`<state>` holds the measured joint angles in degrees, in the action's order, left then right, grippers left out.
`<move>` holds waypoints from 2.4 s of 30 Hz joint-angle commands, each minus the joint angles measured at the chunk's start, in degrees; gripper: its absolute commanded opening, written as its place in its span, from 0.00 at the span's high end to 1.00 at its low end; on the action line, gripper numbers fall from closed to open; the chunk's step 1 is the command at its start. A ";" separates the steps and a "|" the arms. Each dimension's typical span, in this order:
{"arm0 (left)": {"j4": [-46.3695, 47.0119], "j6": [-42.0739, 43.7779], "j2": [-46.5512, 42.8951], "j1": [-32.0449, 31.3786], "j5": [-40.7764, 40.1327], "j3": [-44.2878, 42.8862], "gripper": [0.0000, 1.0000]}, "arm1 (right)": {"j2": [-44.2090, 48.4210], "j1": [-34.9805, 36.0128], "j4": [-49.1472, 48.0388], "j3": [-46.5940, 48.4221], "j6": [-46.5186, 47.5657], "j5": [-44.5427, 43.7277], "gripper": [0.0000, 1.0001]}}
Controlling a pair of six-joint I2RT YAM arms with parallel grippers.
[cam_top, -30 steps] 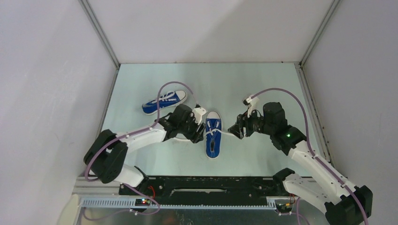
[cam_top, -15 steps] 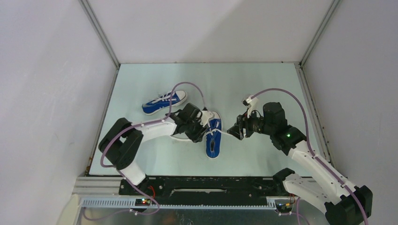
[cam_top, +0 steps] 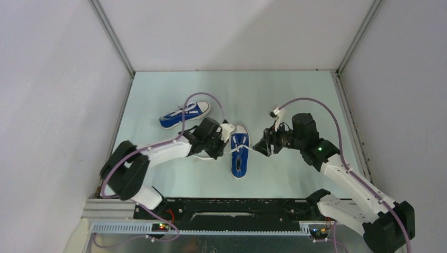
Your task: Tie the shoes
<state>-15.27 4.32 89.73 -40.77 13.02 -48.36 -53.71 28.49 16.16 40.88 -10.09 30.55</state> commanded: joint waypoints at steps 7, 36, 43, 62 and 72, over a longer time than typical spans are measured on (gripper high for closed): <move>25.34 -16.04 -16.58 3.13 3.68 11.46 1.00 | -10.24 4.44 -4.57 7.16 1.66 2.38 0.45; 32.66 -25.63 -24.43 4.23 5.57 16.09 1.00 | -32.03 12.45 -15.26 14.56 4.81 -7.34 0.63; 32.50 -25.48 -24.18 4.27 5.31 15.96 1.00 | -33.08 12.43 -18.00 14.67 3.52 -7.01 0.84; 44.16 -33.70 -14.56 0.92 -0.66 18.56 0.87 | -29.57 7.09 -17.45 11.23 -11.27 -9.12 1.00; 41.22 -35.42 -22.19 -6.43 -20.77 22.91 0.61 | -28.66 6.12 -16.60 10.66 -13.86 -9.45 1.00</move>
<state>26.76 -29.71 72.34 -42.96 5.74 -25.34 -84.51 35.05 0.40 51.44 -21.89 21.71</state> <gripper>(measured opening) 0.364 0.007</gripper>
